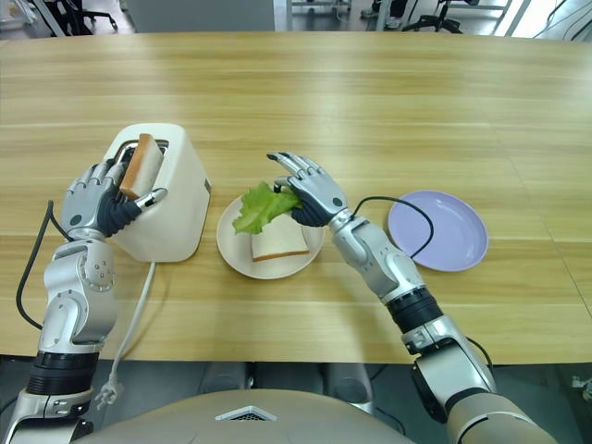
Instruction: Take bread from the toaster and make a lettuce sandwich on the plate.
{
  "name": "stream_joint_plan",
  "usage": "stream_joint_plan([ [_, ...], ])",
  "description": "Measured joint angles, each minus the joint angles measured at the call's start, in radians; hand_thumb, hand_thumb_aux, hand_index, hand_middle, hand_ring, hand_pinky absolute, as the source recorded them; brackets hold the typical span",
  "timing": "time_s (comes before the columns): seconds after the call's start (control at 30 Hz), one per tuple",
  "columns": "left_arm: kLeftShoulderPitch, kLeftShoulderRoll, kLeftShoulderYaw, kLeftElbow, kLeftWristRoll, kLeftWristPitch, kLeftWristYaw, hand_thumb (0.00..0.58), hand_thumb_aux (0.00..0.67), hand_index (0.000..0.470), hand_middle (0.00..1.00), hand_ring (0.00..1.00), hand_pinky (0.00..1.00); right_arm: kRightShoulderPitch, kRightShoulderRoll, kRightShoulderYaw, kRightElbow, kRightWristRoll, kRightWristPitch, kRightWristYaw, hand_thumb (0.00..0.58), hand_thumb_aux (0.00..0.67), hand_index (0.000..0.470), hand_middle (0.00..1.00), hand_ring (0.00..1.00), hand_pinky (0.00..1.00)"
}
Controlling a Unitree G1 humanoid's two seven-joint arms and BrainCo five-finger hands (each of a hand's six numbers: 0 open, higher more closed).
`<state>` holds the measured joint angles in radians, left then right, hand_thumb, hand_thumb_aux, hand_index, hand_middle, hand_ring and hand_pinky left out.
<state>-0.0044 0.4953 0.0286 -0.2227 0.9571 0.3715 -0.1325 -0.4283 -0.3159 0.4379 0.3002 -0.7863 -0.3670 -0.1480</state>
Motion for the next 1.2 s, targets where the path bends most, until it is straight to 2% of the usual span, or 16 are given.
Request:
stream_joint_plan([
  [0.33, -0.021, 0.006, 0.023, 0.029, -0.083, -0.019, 0.039, 0.580, 0.670, 0.460, 0.00, 0.00, 0.00, -0.095, 0.031, 0.091, 0.354, -0.044, -0.039, -0.073, 0.580, 0.670, 0.460, 0.00, 0.00, 0.00],
  [0.37, -0.021, 0.006, 0.024, 0.031, -0.094, -0.025, 0.046, 0.580, 0.670, 0.460, 0.04, 0.04, 0.04, -0.109, 0.034, 0.102, 0.386, -0.053, -0.039, -0.081, 0.580, 0.670, 0.460, 0.00, 0.00, 0.00],
  [0.4, -0.023, 0.006, 0.025, 0.036, -0.105, -0.035, 0.057, 0.580, 0.670, 0.460, 0.71, 0.71, 0.71, -0.123, 0.036, 0.114, 0.419, -0.064, -0.038, -0.097, 0.580, 0.670, 0.460, 0.00, 0.00, 0.00],
  [0.43, -0.024, 0.006, 0.025, 0.039, -0.113, -0.041, 0.064, 0.580, 0.670, 0.460, 1.00, 1.00, 1.00, -0.127, 0.037, 0.119, 0.434, -0.068, -0.038, -0.105, 0.580, 0.670, 0.460, 0.00, 0.00, 0.00],
  [0.5, -0.025, 0.006, 0.030, 0.046, -0.134, -0.061, 0.082, 0.580, 0.670, 0.460, 1.00, 1.00, 1.00, -0.145, 0.037, 0.130, 0.470, -0.084, -0.036, -0.127, 0.580, 0.670, 0.460, 0.00, 0.00, 0.00],
  [0.53, -0.027, 0.006, 0.036, 0.049, -0.145, -0.069, 0.092, 0.580, 0.670, 0.460, 1.00, 1.00, 1.00, -0.158, 0.037, 0.139, 0.488, -0.090, -0.034, -0.133, 0.392, 0.289, 0.198, 0.00, 0.00, 0.00],
  [0.57, -0.028, 0.005, 0.045, 0.050, -0.160, -0.081, 0.108, 0.580, 0.670, 0.460, 1.00, 1.00, 1.00, -0.169, 0.037, 0.143, 0.505, -0.094, -0.033, -0.133, 0.194, 0.123, 0.085, 0.00, 0.00, 0.00],
  [0.6, -0.032, 0.003, 0.053, 0.050, -0.176, -0.093, 0.123, 0.580, 0.670, 0.460, 1.00, 1.00, 1.00, -0.175, 0.036, 0.148, 0.518, -0.095, -0.029, -0.129, 0.000, 0.000, 0.000, 0.00, 0.00, 0.00],
  [0.83, -0.083, -0.006, 0.122, -0.042, -0.270, -0.200, 0.216, 0.580, 0.670, 0.460, 1.00, 1.00, 1.00, -0.160, 0.008, 0.177, 0.489, -0.096, -0.016, -0.019, 0.000, 0.000, 0.000, 0.00, 0.00, 0.00],
  [1.2, -0.080, -0.027, 0.182, -0.182, -0.346, -0.236, 0.230, 0.580, 0.670, 0.460, 1.00, 1.00, 1.00, -0.128, -0.094, 0.144, 0.193, -0.084, 0.024, 0.116, 0.000, 0.000, 0.000, 0.00, 0.00, 0.00],
])
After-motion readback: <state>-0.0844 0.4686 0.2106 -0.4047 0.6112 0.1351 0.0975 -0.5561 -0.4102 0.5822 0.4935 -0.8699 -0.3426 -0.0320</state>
